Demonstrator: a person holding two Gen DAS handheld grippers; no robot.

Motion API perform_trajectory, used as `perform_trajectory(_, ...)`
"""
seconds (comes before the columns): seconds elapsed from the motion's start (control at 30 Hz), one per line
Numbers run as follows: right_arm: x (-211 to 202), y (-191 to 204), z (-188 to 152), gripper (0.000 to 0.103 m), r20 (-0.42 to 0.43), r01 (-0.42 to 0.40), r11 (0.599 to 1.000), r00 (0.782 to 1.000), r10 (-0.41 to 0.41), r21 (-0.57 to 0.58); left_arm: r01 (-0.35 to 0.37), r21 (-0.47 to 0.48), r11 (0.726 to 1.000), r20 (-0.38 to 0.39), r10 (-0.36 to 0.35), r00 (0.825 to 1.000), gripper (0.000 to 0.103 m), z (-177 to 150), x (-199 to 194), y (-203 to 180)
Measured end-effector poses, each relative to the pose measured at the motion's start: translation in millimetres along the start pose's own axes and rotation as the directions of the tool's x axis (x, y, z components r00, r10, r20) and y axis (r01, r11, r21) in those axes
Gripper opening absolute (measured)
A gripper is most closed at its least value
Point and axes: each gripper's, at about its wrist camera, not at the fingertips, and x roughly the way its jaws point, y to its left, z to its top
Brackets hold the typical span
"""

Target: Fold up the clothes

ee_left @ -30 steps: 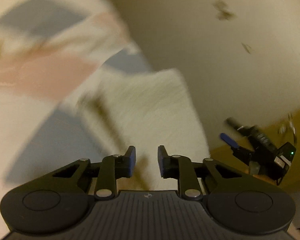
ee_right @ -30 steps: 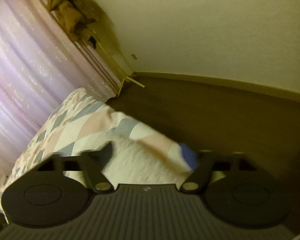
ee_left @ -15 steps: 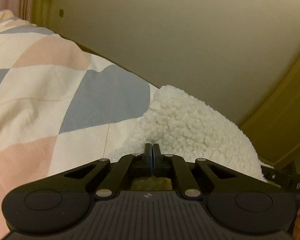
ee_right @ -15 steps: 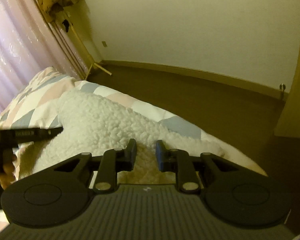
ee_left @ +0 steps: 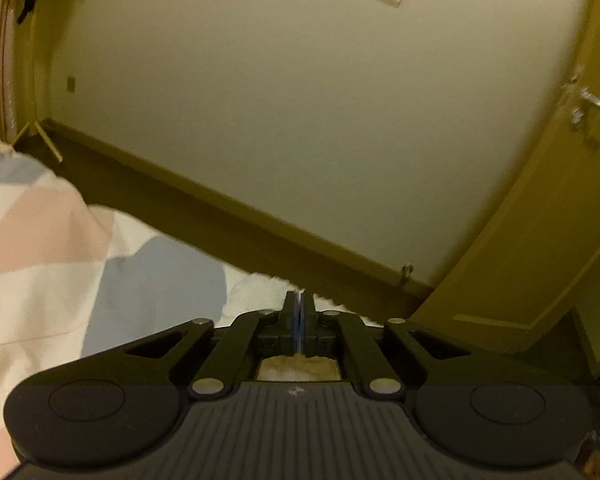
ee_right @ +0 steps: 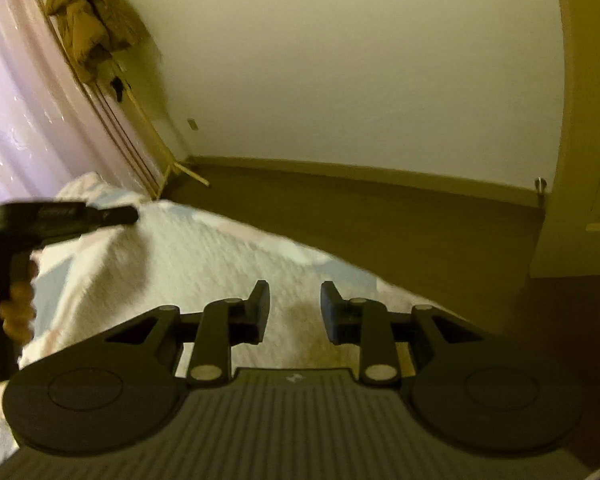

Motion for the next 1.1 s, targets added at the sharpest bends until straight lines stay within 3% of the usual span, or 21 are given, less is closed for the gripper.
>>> perform_trajectory(0.1,25.6,-9.3,-15.5,0.024,-0.056,0.009,1.000,0.998,-0.008,0.012,0.000,-0.025,1.000,-0.004,0.000,1.000,0.008,-18.3,25.5,10.0)
perform_trajectory(0.2,30.2,-12.5,-10.7,0.024,-0.054,-0.004,0.999,0.999,0.006,0.045,-0.005,-0.023,1.000,0.018,0.006,1.000,0.008,-22.9,24.9,9.3)
perform_trajectory(0.4,-8.4,-4.3,3.7,0.027,0.002,-0.030,0.999,1.000,0.030,0.042,-0.019,0.025,1.000,0.082,0.017,0.996,0.006,-21.6,-45.9,5.3)
perform_trajectory(0.47,-25.9,-1.0,2.0,0.028,0.011,-0.052,0.997,0.999,0.052,0.059,-0.038,-0.014,0.999,0.066,0.039,0.997,0.006,-31.7,-68.8,21.7)
perform_trajectory(0.53,-38.7,11.5,-4.8,0.039,-0.001,-0.071,0.996,0.997,0.072,0.046,-0.048,-0.085,0.995,0.031,0.051,0.998,0.008,-44.6,-86.2,44.0)
perform_trajectory(0.6,-49.1,26.8,-15.6,0.040,-0.025,-0.082,0.997,0.996,0.082,-0.001,-0.061,-0.160,0.985,-0.004,0.061,0.998,0.014,-59.1,-98.7,65.9)
perform_trajectory(0.67,-56.5,45.3,-32.6,0.044,-0.062,-0.080,0.993,0.995,0.074,-0.091,-0.071,-0.231,0.970,-0.031,0.066,0.997,0.036,-70.9,-104.6,87.9)
perform_trajectory(0.7,-59.2,54.9,-42.8,0.046,-0.076,-0.071,0.986,0.995,0.060,-0.153,-0.068,-0.274,0.959,-0.039,0.060,0.997,0.041,-76.5,-103.5,96.4)
perform_trajectory(0.77,-63.6,73.9,-62.1,0.059,-0.101,-0.053,0.959,0.995,0.026,-0.279,-0.053,-0.336,0.940,-0.047,0.039,0.998,0.044,-83.7,-99.8,106.8)
perform_trajectory(0.8,-64.2,83.2,-70.3,0.061,-0.108,-0.045,0.937,0.994,0.008,-0.346,-0.035,-0.364,0.931,-0.047,0.019,0.999,0.044,-86.0,-94.5,110.5)
perform_trajectory(0.87,-68.0,101.8,-88.7,0.061,-0.101,-0.039,0.876,0.995,-0.011,-0.481,0.002,-0.395,0.919,-0.043,-0.021,0.999,0.044,-88.0,-88.3,110.2)
perform_trajectory(1.0,-54.8,128.2,-114.2,0.056,-0.076,0.027,0.735,0.991,-0.106,-0.678,0.013,-0.354,0.935,-0.047,-0.031,0.998,0.044,-91.9,-93.1,98.1)
perform_trajectory(1.1,-51.5,132.4,-117.0,0.056,-0.075,0.027,0.716,0.991,-0.110,-0.697,0.042,-0.356,0.934,-0.030,-0.057,0.998,0.047,-91.8,-99.1,101.5)
